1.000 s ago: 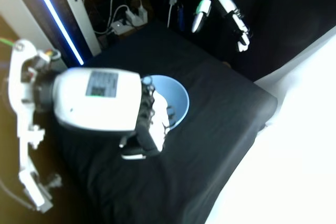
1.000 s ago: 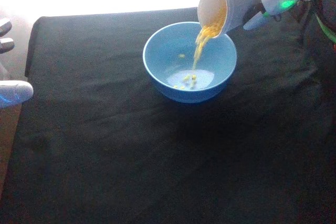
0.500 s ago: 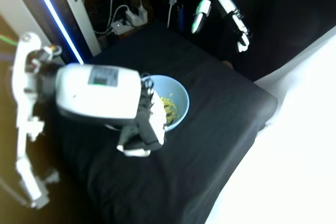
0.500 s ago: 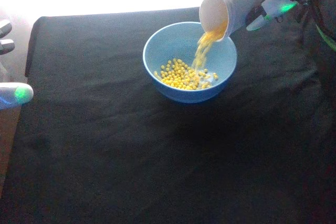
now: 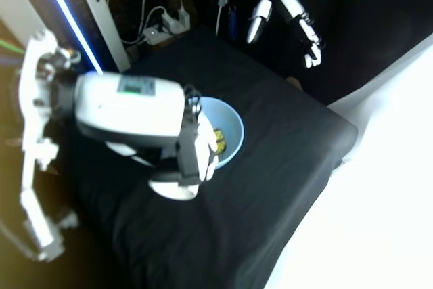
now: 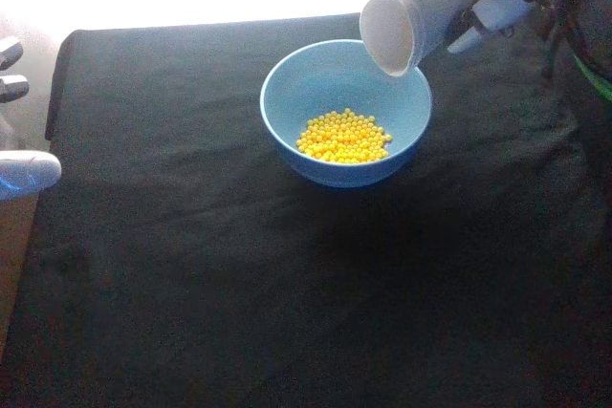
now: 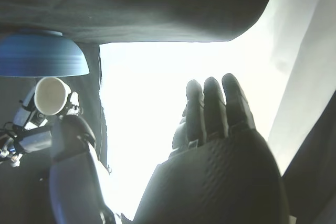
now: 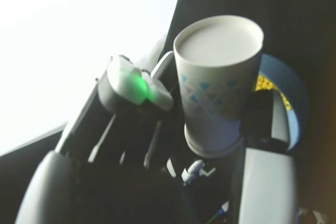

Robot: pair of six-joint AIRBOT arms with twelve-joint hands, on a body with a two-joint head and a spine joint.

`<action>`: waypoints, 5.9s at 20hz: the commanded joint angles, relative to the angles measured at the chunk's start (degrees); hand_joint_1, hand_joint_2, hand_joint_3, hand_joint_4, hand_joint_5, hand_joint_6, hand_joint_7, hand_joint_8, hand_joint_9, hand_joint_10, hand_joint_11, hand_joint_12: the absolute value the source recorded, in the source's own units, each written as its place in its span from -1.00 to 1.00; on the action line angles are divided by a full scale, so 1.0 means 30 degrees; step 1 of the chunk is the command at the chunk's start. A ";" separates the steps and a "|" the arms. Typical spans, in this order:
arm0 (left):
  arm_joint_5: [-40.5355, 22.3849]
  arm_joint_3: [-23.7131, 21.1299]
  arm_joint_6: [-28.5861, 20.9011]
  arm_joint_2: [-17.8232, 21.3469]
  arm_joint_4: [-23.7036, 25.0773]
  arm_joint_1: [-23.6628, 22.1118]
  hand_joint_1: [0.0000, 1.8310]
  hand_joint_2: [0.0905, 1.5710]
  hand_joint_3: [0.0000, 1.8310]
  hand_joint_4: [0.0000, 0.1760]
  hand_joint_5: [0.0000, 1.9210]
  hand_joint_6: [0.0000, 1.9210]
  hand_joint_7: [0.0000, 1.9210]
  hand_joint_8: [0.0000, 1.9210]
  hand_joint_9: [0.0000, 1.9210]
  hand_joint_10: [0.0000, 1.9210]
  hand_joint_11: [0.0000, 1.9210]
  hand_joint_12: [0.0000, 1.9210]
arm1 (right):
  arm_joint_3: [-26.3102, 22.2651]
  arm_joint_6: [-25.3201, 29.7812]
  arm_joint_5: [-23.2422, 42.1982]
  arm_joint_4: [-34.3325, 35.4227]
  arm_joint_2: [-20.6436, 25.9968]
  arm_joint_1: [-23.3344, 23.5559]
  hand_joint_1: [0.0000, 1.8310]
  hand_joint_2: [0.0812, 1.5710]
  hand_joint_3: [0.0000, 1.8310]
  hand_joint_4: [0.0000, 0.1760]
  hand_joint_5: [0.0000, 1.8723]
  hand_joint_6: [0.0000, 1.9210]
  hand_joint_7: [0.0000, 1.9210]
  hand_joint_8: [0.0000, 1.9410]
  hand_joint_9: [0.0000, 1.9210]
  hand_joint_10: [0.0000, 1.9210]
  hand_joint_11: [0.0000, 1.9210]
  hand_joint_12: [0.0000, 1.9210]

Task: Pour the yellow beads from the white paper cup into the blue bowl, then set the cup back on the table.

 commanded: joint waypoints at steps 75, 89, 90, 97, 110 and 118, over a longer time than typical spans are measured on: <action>-0.2739 0.0006 -0.0428 -0.0534 -0.0538 0.0165 -0.41 -0.07 -1.00 -0.62 -0.97 -1.00 -0.62 -0.98 -0.83 -0.99 -0.95 -0.96 | 0.6289 -0.2308 1.3330 3.9335 -0.2134 -1.5261 0.37 0.29 -1.00 -0.84 0.21 -0.21 0.21 -0.34 0.26 -0.95 -0.04 -0.16; -0.2638 0.0016 -0.0430 -0.0542 -0.0492 0.0205 -0.43 -0.03 -1.00 -0.99 -0.97 -1.00 -0.61 -0.99 -0.79 -1.00 -1.00 -0.59 | 0.6161 -0.2300 1.3341 3.8751 -0.2067 -1.5258 0.00 -0.26 -1.00 0.09 -0.79 -1.00 -0.66 -1.00 -0.66 -1.00 -0.89 -0.24; -0.2617 0.0025 -0.0430 -0.0542 -0.0469 0.0203 -0.44 -0.03 -1.00 -1.00 -0.97 -1.00 -0.61 -1.00 -0.79 -1.00 -1.00 -0.56 | 0.6161 -0.2300 1.3341 3.8720 -0.2067 -1.5258 -0.02 -0.28 -1.00 0.01 -0.82 -1.00 -0.71 -1.00 -0.69 -1.00 -0.93 -0.21; -0.2608 0.0056 -0.0432 -0.0545 -0.0448 0.0203 -0.42 0.00 -1.00 -0.96 -0.99 -1.00 -0.65 -1.00 -0.79 -1.00 -1.00 -0.54 | 0.5937 -0.2302 1.3354 3.8417 -0.1706 -1.5256 -0.05 -0.32 -1.00 1.00 -1.00 -1.00 -0.93 -0.99 -0.89 -1.00 -1.00 -0.66; -0.2514 0.0124 -0.0474 -0.0622 -0.0452 0.0184 -0.40 0.02 -1.00 -0.79 -0.97 -1.00 -0.64 -1.00 -0.78 -1.00 -1.00 -0.55 | 0.5760 -0.1554 1.3681 3.7788 -0.2451 -1.5038 -0.07 -0.23 -1.00 0.55 -1.00 -1.00 -0.96 -1.00 -0.83 -1.00 -0.91 -0.20; -0.2560 0.0126 -0.0489 -0.0641 -0.0452 0.0167 -0.41 -0.02 -1.00 -0.56 -0.95 -1.00 -0.63 -1.00 -0.76 -1.00 -1.00 -0.50 | 0.5416 -0.1556 1.4059 3.6933 -0.2428 -1.4396 -0.08 -0.24 -1.00 1.00 -0.99 -1.00 -0.95 -1.00 -0.83 -1.00 -1.00 0.05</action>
